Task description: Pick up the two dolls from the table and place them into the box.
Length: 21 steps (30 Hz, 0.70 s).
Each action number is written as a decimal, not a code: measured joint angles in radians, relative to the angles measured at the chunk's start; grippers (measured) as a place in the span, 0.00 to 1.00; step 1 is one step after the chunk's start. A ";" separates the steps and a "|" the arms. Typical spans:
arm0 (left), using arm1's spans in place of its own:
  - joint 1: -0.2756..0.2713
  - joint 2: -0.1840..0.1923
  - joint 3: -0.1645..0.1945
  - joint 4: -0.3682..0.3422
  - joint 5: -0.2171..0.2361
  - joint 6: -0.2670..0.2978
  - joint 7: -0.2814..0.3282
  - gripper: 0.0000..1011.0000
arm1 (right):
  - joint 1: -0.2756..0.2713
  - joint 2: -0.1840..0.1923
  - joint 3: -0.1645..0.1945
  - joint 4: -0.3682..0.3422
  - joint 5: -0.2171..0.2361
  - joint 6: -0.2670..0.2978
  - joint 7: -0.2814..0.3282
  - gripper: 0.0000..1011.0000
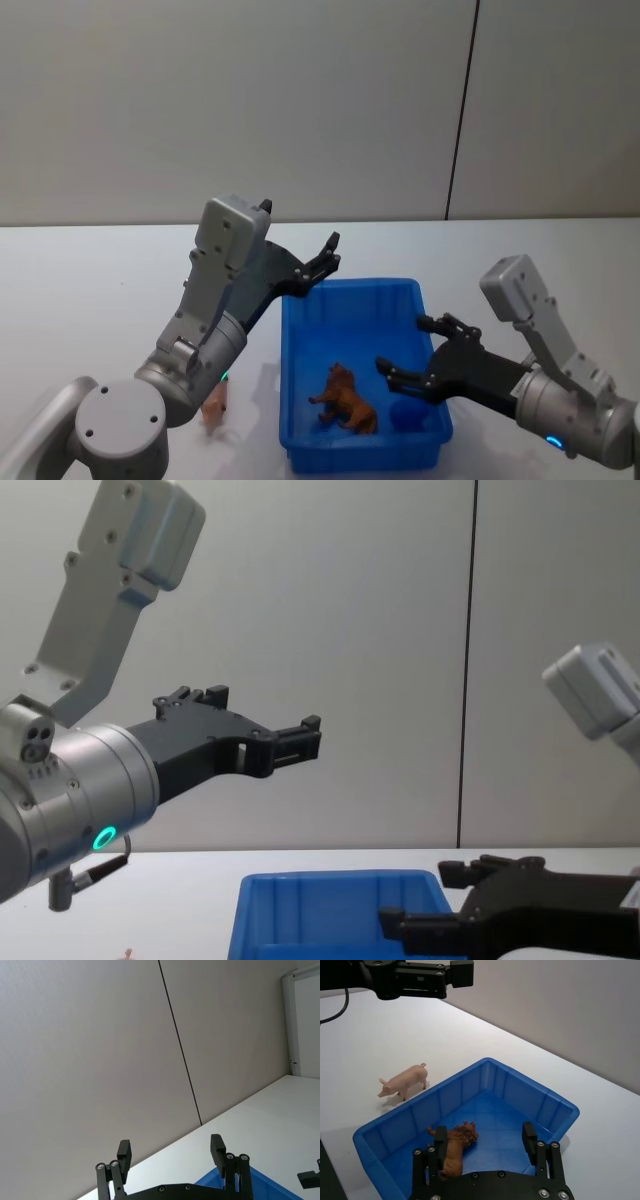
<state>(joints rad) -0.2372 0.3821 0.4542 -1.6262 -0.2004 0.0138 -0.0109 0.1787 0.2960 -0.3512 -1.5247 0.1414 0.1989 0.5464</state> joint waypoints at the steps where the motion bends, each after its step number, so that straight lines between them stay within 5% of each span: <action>1: 0.000 0.000 0.000 0.000 0.000 0.000 0.000 0.99 | 0.000 0.001 0.001 0.001 0.000 -0.004 -0.005 0.91; 5: 0.000 0.000 0.000 0.000 0.000 0.000 0.000 0.99 | -0.001 0.009 0.009 0.003 0.011 -0.015 -0.015 0.99; 21: 0.000 0.000 0.000 0.000 0.000 0.000 0.000 0.99 | -0.034 0.081 0.070 0.003 0.096 -0.039 -0.037 0.99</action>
<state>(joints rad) -0.2368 0.3820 0.4540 -1.6262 -0.2003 0.0138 -0.0109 0.1449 0.3774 -0.2816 -1.5221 0.2373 0.1599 0.5093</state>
